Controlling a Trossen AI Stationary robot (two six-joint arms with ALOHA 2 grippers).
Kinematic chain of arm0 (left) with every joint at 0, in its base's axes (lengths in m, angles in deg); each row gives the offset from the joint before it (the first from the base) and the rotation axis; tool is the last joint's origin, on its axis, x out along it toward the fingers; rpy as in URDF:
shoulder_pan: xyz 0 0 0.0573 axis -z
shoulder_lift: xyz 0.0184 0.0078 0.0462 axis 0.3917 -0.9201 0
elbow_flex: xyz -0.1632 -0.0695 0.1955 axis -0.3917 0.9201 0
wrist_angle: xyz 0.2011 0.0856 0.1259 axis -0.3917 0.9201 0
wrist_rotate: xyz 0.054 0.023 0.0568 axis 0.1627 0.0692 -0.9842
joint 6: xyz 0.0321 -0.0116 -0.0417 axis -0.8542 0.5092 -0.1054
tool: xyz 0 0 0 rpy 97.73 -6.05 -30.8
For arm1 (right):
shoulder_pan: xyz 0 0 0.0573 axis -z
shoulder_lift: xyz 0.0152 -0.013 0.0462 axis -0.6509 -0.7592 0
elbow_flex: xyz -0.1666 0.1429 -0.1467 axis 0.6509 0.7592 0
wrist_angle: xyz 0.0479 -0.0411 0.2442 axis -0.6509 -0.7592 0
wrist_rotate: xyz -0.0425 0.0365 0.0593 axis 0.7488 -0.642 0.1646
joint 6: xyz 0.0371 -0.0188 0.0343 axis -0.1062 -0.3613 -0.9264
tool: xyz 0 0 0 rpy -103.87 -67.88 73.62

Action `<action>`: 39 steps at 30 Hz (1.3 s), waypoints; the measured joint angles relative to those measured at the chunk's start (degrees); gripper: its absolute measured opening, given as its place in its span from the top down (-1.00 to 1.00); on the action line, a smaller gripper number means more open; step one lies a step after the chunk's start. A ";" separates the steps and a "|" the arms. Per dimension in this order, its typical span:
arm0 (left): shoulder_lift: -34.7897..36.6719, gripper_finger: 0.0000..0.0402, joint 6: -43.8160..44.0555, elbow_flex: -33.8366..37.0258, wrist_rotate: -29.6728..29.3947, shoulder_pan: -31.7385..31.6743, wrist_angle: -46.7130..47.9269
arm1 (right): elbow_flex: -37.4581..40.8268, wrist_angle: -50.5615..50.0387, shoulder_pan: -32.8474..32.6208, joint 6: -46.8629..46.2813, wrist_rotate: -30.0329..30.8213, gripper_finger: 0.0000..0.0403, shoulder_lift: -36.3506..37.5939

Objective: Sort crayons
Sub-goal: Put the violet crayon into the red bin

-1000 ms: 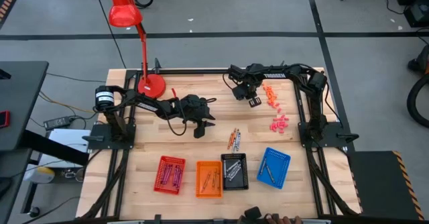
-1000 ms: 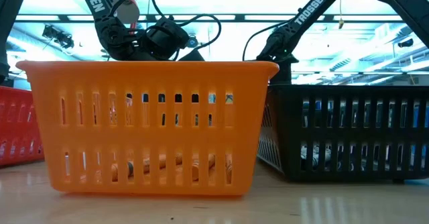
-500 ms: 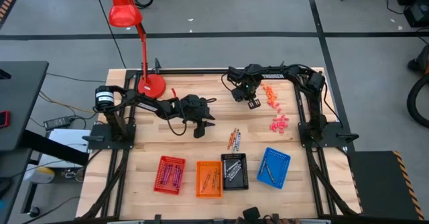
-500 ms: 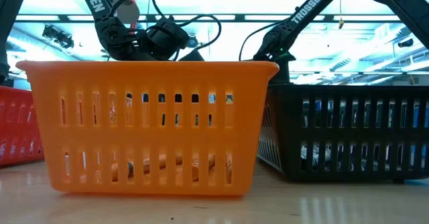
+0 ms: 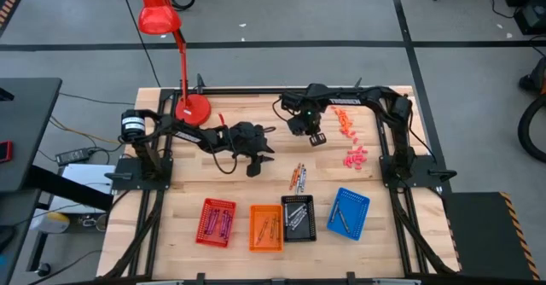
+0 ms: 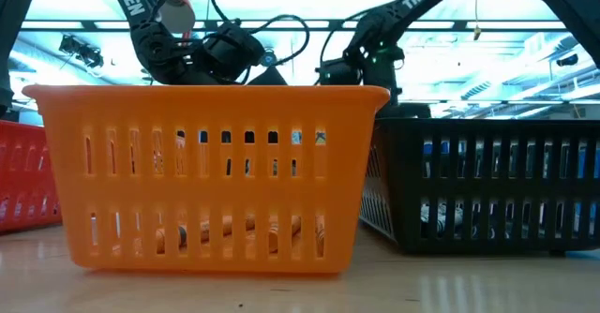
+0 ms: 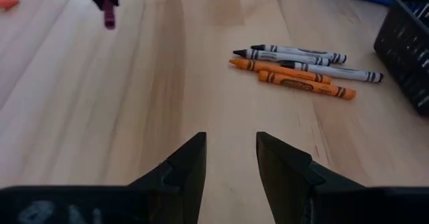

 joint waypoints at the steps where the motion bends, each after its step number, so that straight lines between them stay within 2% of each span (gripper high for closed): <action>1: 0.00 0.30 -0.41 0.71 -0.88 0.57 -1.31 | -0.10 -0.28 -0.52 -1.11 -0.79 0.84 0.56; 6: 0.00 0.30 -0.54 6.90 -6.50 2.90 -13.15 | 0.15 -0.65 -3.13 -6.13 -2.35 0.84 4.32; 9: 0.00 0.30 -0.53 9.29 -6.99 3.34 -18.31 | 0.17 1.39 -5.24 -9.29 -6.34 0.84 6.62; 13: 0.02 0.30 -1.26 9.87 -6.98 4.77 -21.54 | 0.17 8.53 -9.67 -12.15 -10.83 0.84 10.03; 20: 0.02 0.30 -3.98 9.89 -8.05 7.56 -28.73 | 0.17 23.16 -16.56 -18.76 -11.62 0.83 15.22; 25: 0.02 0.30 -3.57 9.89 -8.52 8.47 -36.38 | 0.17 29.10 -20.95 -21.68 -10.77 0.83 17.45; 34: 0.58 0.30 -6.38 11.31 -8.47 11.93 -52.25 | 0.15 32.53 -28.26 -23.39 -0.15 0.83 20.78; 39: 0.60 0.30 -8.58 11.44 -8.45 13.27 -57.45 | 0.15 36.58 -30.14 -24.01 0.71 0.83 20.99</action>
